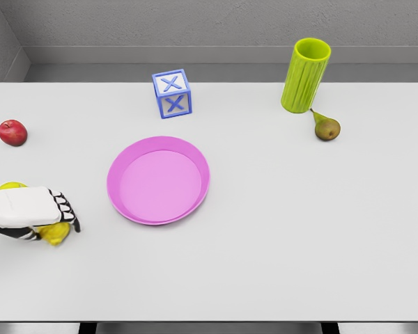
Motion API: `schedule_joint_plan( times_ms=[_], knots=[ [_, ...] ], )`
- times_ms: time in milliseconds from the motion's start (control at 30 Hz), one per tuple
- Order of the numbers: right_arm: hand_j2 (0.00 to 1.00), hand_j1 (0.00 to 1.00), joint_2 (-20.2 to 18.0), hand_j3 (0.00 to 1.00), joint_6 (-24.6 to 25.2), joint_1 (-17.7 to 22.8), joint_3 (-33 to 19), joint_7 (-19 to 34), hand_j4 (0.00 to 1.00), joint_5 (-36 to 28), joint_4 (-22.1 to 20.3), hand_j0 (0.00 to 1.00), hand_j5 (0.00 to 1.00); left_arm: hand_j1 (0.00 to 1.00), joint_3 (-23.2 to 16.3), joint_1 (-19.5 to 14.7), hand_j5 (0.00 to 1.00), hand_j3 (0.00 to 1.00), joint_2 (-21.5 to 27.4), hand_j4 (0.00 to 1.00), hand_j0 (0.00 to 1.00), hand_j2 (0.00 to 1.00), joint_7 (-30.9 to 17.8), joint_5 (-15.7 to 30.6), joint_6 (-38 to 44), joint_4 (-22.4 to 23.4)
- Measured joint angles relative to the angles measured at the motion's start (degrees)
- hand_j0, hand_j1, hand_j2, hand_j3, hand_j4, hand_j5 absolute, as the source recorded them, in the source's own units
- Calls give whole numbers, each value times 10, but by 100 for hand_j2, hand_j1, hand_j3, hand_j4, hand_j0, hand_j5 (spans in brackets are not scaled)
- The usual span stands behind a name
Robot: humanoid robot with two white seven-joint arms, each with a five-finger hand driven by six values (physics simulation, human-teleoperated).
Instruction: Put the lemon on the plate with left arm
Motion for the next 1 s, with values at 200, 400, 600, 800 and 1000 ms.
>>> schedule_joint_plan(
  times_ms=[200, 400, 600, 800, 1000],
  knots=[
    [100, 100, 0, 100, 0, 0, 0, 0, 100, 0, 0, 100, 100, 49, 1, 0, 49, 49, -3, 49, 49, 49, 1, -3, 2, 0],
    [100, 100, 0, 100, 0, 0, 0, 0, 100, 0, 0, 100, 100, 45, 1, 2, 45, 45, -6, 45, 45, 45, 4, -5, 3, -3],
    [100, 100, 0, 100, 0, 0, 0, 0, 100, 0, 0, 100, 100, 44, 1, 3, 44, 44, -8, 44, 44, 44, 2, -5, 1, -13],
    [100, 100, 0, 100, 0, 0, 0, 0, 100, 0, 0, 100, 100, 44, 7, 2, 44, 44, -11, 44, 44, 44, 0, -3, -1, -30],
    [100, 100, 0, 100, 0, 0, 0, 0, 100, 0, 0, 100, 100, 44, 19, -1, 44, 44, -20, 44, 44, 44, 0, -1, -1, -35]
  ],
)
